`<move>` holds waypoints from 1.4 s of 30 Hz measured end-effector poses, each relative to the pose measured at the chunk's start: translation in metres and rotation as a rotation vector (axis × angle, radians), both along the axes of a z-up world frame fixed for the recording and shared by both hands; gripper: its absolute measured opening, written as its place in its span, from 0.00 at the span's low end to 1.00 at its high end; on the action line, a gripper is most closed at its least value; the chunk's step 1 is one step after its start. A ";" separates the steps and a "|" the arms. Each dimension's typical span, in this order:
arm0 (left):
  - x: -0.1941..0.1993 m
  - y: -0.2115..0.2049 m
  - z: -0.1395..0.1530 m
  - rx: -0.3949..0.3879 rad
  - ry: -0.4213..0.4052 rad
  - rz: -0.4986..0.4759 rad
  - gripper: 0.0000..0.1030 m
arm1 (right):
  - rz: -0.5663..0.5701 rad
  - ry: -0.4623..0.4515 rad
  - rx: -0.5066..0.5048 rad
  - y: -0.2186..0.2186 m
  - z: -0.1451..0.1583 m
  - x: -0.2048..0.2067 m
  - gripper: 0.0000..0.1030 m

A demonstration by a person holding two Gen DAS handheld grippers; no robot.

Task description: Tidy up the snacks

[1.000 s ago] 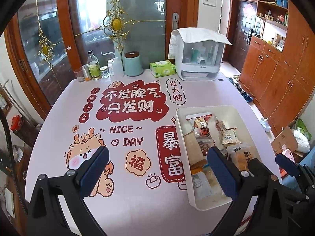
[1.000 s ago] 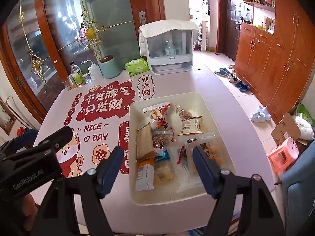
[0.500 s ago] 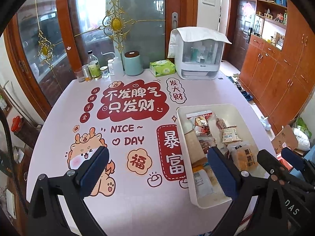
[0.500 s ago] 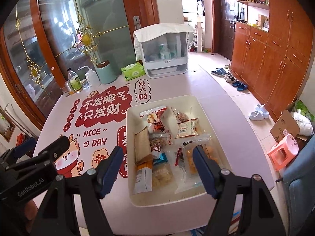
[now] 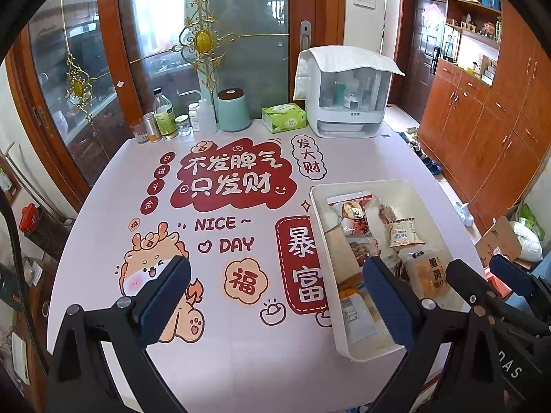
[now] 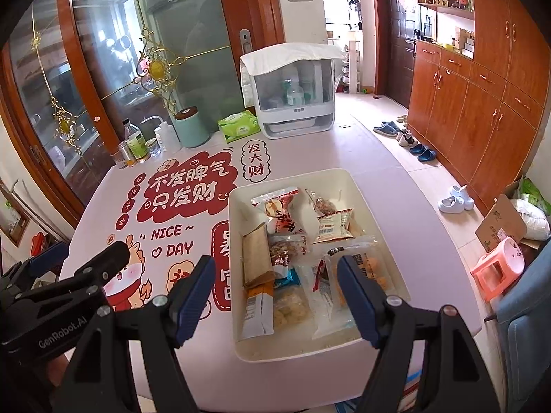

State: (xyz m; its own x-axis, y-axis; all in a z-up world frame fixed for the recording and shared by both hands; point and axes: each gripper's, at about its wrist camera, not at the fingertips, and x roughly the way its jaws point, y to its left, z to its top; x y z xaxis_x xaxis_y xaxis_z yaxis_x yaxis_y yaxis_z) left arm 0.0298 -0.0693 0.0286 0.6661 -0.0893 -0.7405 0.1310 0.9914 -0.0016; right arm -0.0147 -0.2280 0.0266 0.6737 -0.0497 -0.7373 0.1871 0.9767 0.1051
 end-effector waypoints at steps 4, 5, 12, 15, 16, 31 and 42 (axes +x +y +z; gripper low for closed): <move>0.000 0.000 0.001 0.000 0.000 0.000 0.97 | 0.001 0.001 0.001 0.001 0.000 0.000 0.72; 0.001 0.000 0.001 0.000 0.000 0.000 0.97 | 0.001 0.000 0.001 0.001 0.000 0.000 0.72; -0.006 0.001 -0.006 0.001 0.009 -0.008 0.97 | 0.000 0.001 0.001 0.000 -0.001 0.000 0.72; -0.011 0.002 -0.008 0.001 0.012 -0.014 0.97 | -0.005 0.004 0.002 0.001 -0.001 -0.001 0.72; -0.010 0.003 -0.008 0.001 0.014 -0.016 0.97 | -0.007 0.004 0.002 0.000 -0.001 -0.003 0.72; -0.009 0.000 -0.010 0.001 0.027 -0.022 0.97 | -0.017 0.007 0.002 -0.001 -0.002 -0.009 0.72; -0.010 -0.004 -0.014 0.003 0.038 -0.032 0.97 | -0.026 0.011 0.004 -0.003 -0.006 -0.010 0.72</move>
